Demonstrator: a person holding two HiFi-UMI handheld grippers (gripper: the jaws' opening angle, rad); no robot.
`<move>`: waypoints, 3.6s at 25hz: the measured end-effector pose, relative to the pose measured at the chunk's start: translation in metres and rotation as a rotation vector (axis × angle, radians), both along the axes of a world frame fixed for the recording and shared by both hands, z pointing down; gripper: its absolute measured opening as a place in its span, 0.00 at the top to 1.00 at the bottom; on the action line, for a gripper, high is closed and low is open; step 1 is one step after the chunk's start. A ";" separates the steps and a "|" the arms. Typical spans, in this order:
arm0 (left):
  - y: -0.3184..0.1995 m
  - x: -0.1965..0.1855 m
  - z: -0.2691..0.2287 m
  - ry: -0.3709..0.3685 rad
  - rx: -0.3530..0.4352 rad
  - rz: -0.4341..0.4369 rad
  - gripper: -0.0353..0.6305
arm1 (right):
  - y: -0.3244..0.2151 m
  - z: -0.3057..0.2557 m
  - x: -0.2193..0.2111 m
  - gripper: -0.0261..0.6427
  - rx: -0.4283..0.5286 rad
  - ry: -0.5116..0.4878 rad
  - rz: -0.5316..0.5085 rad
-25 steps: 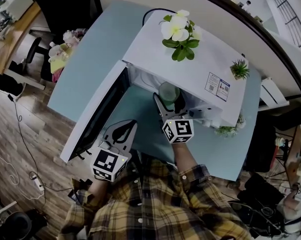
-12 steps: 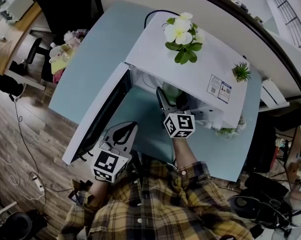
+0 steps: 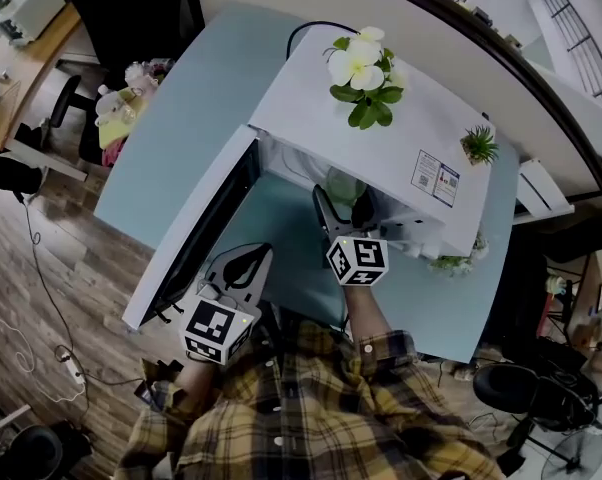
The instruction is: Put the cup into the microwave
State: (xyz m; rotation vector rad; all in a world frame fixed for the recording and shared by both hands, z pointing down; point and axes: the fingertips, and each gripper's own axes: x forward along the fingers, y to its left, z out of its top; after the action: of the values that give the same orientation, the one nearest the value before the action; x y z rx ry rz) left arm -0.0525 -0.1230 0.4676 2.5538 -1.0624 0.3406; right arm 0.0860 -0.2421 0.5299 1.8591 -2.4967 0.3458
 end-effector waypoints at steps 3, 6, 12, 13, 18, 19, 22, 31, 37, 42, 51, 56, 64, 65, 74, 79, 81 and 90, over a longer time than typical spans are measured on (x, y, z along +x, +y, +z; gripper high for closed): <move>0.000 0.000 0.001 0.001 0.000 -0.001 0.96 | 0.011 0.003 0.003 0.40 -0.001 0.026 0.024; 0.001 0.000 0.001 0.004 0.000 0.002 0.96 | 0.020 0.005 0.009 0.40 0.001 0.062 0.061; 0.002 0.001 0.002 0.003 -0.003 0.004 0.96 | 0.022 0.007 0.014 0.57 -0.007 0.115 0.084; 0.002 0.001 0.002 0.002 -0.003 0.003 0.96 | 0.020 0.007 0.014 0.58 -0.010 0.121 0.086; 0.002 -0.001 0.000 0.002 -0.001 -0.002 0.96 | 0.012 0.007 0.013 0.59 -0.018 0.126 0.081; 0.002 -0.002 0.000 0.003 0.000 -0.003 0.96 | 0.011 0.007 0.013 0.59 -0.019 0.127 0.079; 0.001 -0.002 -0.001 0.007 0.002 -0.004 0.96 | 0.007 0.008 0.012 0.59 -0.021 0.130 0.074; 0.002 -0.006 -0.002 0.004 0.006 -0.015 0.96 | 0.000 0.009 0.007 0.59 -0.030 0.123 0.058; 0.002 -0.008 -0.003 0.007 0.011 -0.021 0.96 | 0.002 0.006 0.003 0.59 -0.026 0.103 0.036; 0.001 -0.009 -0.005 0.007 0.017 -0.022 0.96 | 0.005 0.002 0.001 0.59 -0.024 0.088 0.031; -0.001 -0.007 -0.011 0.015 0.038 -0.018 0.96 | 0.022 -0.013 0.003 0.59 -0.015 0.068 0.012; 0.000 -0.002 -0.016 0.019 0.047 -0.012 0.96 | 0.038 -0.025 0.006 0.59 -0.027 0.045 -0.011; -0.003 0.014 -0.032 0.053 0.080 0.020 0.96 | 0.065 -0.061 0.014 0.59 -0.003 -0.015 -0.086; -0.003 0.017 -0.036 0.060 0.085 0.024 0.96 | 0.069 -0.067 0.014 0.59 -0.002 -0.016 -0.103; -0.004 0.045 -0.063 0.094 0.131 0.098 0.96 | 0.115 -0.115 0.021 0.74 0.019 -0.014 -0.216; -0.003 0.064 -0.075 0.113 0.148 0.152 0.96 | 0.133 -0.135 0.036 0.82 0.037 0.006 -0.203; -0.003 0.072 -0.077 0.118 0.146 0.172 0.96 | 0.139 -0.138 0.044 0.86 0.037 0.025 -0.194; -0.002 0.099 -0.077 0.117 0.142 0.237 0.96 | 0.154 -0.135 0.082 0.92 0.020 0.010 -0.092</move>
State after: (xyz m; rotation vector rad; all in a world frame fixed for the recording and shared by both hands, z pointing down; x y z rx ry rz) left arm 0.0464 -0.1245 0.3902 2.7959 -0.7683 0.1776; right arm 0.1684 -0.0880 0.3944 1.7401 -2.5778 0.3107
